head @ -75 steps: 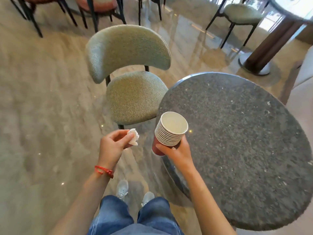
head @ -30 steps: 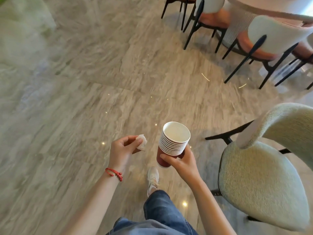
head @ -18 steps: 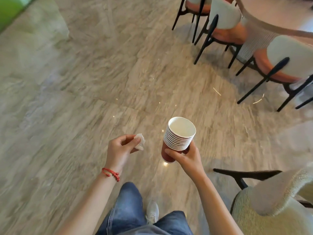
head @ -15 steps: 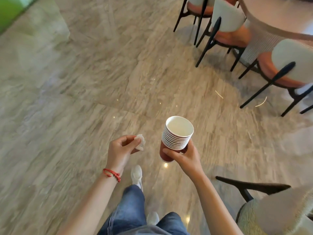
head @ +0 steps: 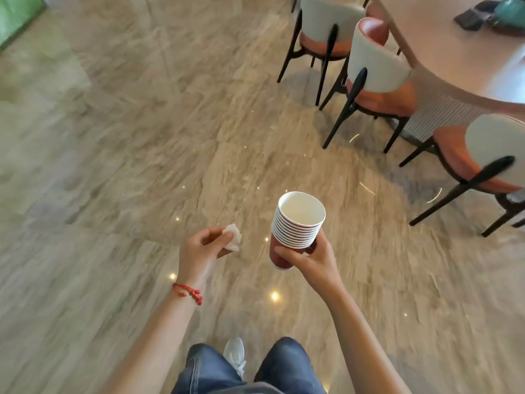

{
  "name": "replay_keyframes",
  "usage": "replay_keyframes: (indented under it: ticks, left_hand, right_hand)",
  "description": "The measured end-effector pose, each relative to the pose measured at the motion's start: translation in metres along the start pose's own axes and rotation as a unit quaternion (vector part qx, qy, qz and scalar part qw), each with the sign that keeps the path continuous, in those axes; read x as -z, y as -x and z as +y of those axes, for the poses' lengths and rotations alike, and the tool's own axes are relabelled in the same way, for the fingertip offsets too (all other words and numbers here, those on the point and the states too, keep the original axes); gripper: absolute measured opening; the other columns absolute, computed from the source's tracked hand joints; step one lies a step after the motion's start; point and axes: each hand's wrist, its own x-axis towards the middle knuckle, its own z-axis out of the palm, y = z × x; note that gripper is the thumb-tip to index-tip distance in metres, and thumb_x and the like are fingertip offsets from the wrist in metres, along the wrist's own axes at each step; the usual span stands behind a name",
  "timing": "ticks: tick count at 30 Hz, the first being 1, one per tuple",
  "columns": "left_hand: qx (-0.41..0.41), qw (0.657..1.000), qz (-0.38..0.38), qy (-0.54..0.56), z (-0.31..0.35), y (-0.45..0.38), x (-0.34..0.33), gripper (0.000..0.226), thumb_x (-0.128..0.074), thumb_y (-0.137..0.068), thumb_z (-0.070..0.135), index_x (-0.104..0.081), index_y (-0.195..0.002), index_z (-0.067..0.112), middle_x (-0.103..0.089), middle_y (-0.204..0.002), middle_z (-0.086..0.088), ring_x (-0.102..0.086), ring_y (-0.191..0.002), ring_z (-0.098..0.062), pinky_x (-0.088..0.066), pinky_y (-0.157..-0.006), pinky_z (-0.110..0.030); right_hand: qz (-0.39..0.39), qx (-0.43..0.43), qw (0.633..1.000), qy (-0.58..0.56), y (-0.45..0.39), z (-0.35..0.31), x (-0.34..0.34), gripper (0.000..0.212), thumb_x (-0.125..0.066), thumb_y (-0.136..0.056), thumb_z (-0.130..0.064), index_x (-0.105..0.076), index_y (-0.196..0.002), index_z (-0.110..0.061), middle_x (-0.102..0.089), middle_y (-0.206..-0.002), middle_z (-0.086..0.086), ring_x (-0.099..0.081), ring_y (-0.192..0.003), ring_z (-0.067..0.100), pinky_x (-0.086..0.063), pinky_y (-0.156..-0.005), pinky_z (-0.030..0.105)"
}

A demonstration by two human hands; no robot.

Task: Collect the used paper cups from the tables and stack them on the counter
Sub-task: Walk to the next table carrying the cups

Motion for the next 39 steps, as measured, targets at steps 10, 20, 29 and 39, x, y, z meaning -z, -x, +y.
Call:
replay_keyframes:
  ticks: [10,20,29,39]
  left_hand:
    - [0.009,0.999,-0.033,0.006,0.046,-0.208,-0.107,0.011,-0.070,-0.077,0.002,-0.070,-0.077,0.012,-0.072,-0.063,0.002,-0.068,-0.059,-0.007,-0.054,-0.053,-0.017]
    - [-0.018,1.000,0.002,0.012,0.100,-0.405,-0.199,0.016,-0.072,-0.076,0.007,-0.073,-0.069,0.021,-0.073,-0.067,0.000,-0.070,-0.064,-0.010,-0.054,-0.055,-0.017]
    - [-0.018,0.999,0.009,0.026,0.152,-0.608,-0.233,0.005,-0.069,-0.078,0.004,-0.071,-0.081,0.007,-0.073,-0.070,-0.007,-0.070,-0.064,-0.016,-0.054,-0.056,-0.018]
    - [-0.023,0.999,-0.012,0.022,0.249,-0.842,-0.278,0.011,-0.069,-0.077,0.001,-0.071,-0.074,0.011,-0.072,-0.063,-0.002,-0.068,-0.057,-0.012,-0.055,-0.054,-0.019]
  right_hand:
    - [0.011,-0.007,1.000,-0.005,-0.222,-0.025,0.016,0.056,-0.086,-0.059,-0.022,-0.058,-0.108,-0.024,-0.071,-0.096,-0.007,-0.066,-0.092,0.009,-0.055,-0.077,0.027]
    - [-0.028,0.025,0.999,0.004,-0.468,-0.070,0.024,0.053,-0.085,-0.063,-0.014,-0.058,-0.107,-0.026,-0.071,-0.096,-0.010,-0.066,-0.091,0.005,-0.054,-0.077,0.022]
    - [-0.048,0.025,0.999,0.006,-0.678,-0.105,-0.023,0.057,-0.086,-0.062,-0.017,-0.057,-0.112,-0.020,-0.070,-0.101,-0.006,-0.066,-0.095,0.009,-0.054,-0.082,0.030]
    - [-0.039,0.015,0.999,0.009,-0.901,-0.169,-0.075,0.059,-0.086,-0.059,-0.026,-0.057,-0.111,-0.028,-0.070,-0.100,-0.010,-0.065,-0.094,0.005,-0.053,-0.080,0.025]
